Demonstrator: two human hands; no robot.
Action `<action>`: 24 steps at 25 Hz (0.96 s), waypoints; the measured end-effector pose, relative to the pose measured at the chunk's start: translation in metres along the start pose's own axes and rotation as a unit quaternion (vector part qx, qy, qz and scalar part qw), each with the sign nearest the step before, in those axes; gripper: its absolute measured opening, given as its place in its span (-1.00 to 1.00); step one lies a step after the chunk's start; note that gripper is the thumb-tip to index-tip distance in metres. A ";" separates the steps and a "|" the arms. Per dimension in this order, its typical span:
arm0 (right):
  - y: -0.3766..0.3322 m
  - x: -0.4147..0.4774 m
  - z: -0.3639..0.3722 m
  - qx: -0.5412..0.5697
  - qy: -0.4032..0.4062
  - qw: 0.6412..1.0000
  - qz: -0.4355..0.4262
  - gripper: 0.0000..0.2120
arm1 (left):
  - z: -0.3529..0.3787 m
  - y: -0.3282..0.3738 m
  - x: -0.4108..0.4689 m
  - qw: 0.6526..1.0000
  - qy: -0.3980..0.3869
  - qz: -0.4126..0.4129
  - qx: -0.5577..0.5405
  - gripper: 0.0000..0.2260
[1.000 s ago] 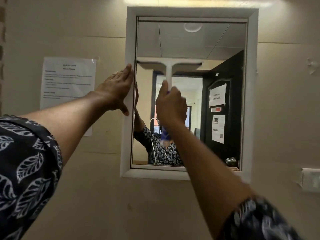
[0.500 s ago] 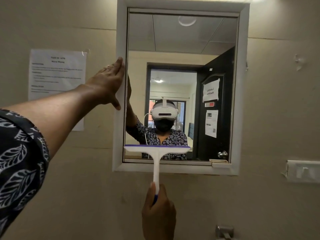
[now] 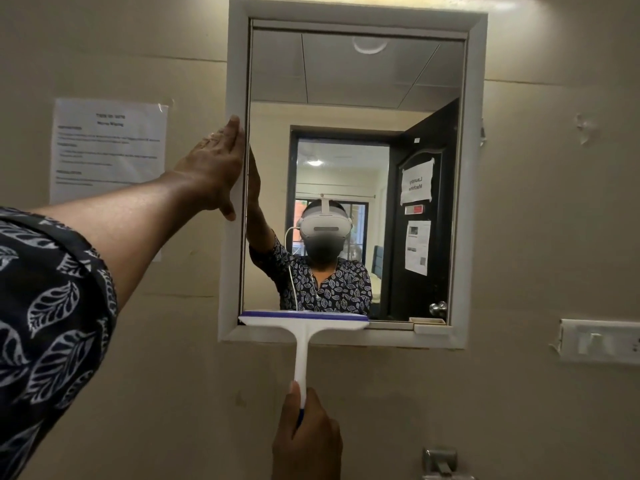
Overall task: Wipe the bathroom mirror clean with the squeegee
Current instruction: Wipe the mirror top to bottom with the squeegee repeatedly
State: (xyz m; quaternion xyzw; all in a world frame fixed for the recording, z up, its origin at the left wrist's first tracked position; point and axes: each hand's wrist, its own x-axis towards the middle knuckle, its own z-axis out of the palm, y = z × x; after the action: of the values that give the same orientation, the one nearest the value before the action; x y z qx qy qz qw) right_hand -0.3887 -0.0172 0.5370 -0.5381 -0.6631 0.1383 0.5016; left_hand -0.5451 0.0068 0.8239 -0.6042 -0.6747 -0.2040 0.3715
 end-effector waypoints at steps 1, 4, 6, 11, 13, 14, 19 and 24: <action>-0.004 0.002 -0.003 0.031 0.015 0.999 -0.017 -0.65 | 0.001 0.001 0.000 1.000 0.000 -0.002 0.000 0.23; -0.032 0.027 -0.026 0.162 0.030 0.982 -0.089 -0.66 | 0.003 0.002 0.000 1.000 0.004 -0.007 -0.003 0.23; -0.068 0.064 -0.053 0.203 0.041 0.966 -0.152 -0.64 | 0.003 0.002 0.000 1.000 0.008 -0.007 -0.006 0.21; -0.172 0.166 -0.121 0.238 0.101 0.939 -0.229 -0.60 | 0.005 0.003 0.000 1.000 0.013 -0.013 0.001 0.18; -0.205 0.192 -0.140 0.261 0.115 0.930 -0.231 -0.61 | 0.003 0.003 0.000 1.000 0.010 -0.013 0.000 0.18; -0.217 0.201 -0.146 0.260 0.124 0.930 -0.230 -0.62 | 0.003 0.004 0.000 1.000 0.007 -0.013 -0.001 0.18; -0.251 0.231 -0.150 0.257 0.111 0.935 -0.220 -0.65 | 0.004 0.003 0.002 1.000 0.014 -0.018 0.004 0.18; -0.259 0.241 -0.143 0.235 0.131 0.942 -0.202 -0.68 | 0.007 0.003 0.003 1.000 0.028 -0.014 0.003 0.17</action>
State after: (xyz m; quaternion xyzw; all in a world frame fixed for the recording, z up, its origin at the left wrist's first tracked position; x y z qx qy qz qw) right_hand -0.4016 0.0379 0.9141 -0.2728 -0.6346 0.1145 0.7140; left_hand -0.5439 0.0147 0.8213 -0.5875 -0.6734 -0.2239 0.3889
